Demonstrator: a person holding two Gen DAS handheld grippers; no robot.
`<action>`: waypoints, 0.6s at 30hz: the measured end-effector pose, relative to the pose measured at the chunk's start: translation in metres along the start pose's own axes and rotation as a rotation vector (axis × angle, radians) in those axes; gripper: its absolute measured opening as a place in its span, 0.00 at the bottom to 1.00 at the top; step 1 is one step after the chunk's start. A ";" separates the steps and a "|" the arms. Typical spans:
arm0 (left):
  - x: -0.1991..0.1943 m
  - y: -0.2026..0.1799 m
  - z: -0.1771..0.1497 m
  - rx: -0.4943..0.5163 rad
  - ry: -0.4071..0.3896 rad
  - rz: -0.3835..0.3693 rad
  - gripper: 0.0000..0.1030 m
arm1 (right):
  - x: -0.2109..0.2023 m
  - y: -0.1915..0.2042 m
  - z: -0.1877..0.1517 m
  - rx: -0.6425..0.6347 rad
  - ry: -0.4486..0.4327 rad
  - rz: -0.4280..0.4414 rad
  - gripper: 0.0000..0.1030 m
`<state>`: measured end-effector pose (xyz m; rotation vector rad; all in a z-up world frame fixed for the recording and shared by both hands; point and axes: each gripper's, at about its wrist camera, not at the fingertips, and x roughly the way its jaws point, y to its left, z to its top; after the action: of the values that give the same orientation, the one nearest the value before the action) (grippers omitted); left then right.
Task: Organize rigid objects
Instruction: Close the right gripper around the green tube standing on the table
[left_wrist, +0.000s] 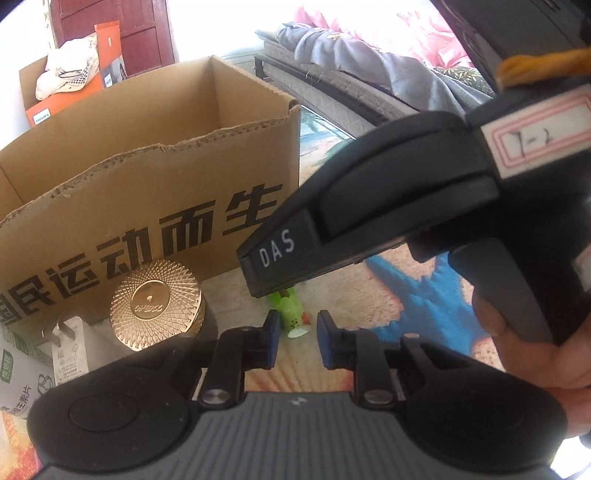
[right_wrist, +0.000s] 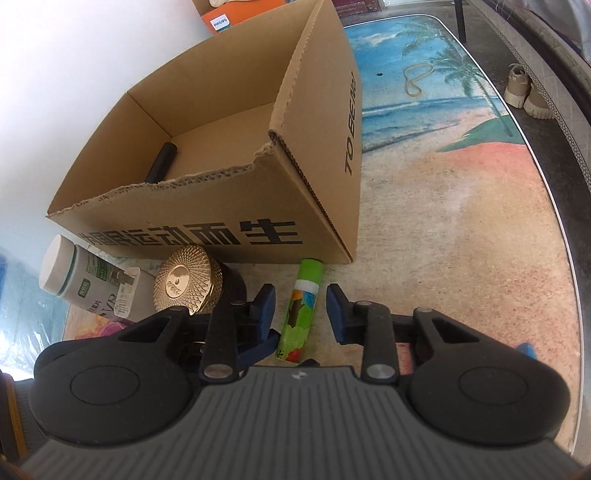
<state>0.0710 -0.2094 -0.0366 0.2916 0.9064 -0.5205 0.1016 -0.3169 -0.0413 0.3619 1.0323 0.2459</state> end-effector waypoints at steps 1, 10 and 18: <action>0.002 -0.001 0.000 -0.005 -0.005 -0.003 0.20 | 0.001 0.001 0.000 -0.012 -0.003 -0.006 0.21; 0.004 0.000 0.003 -0.012 -0.009 -0.030 0.22 | 0.001 0.000 -0.001 -0.025 -0.015 -0.009 0.14; -0.004 0.010 0.001 -0.022 -0.009 -0.063 0.21 | -0.007 -0.012 -0.008 0.052 -0.035 0.025 0.14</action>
<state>0.0755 -0.2007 -0.0327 0.2413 0.9144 -0.5691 0.0916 -0.3288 -0.0441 0.4252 1.0012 0.2342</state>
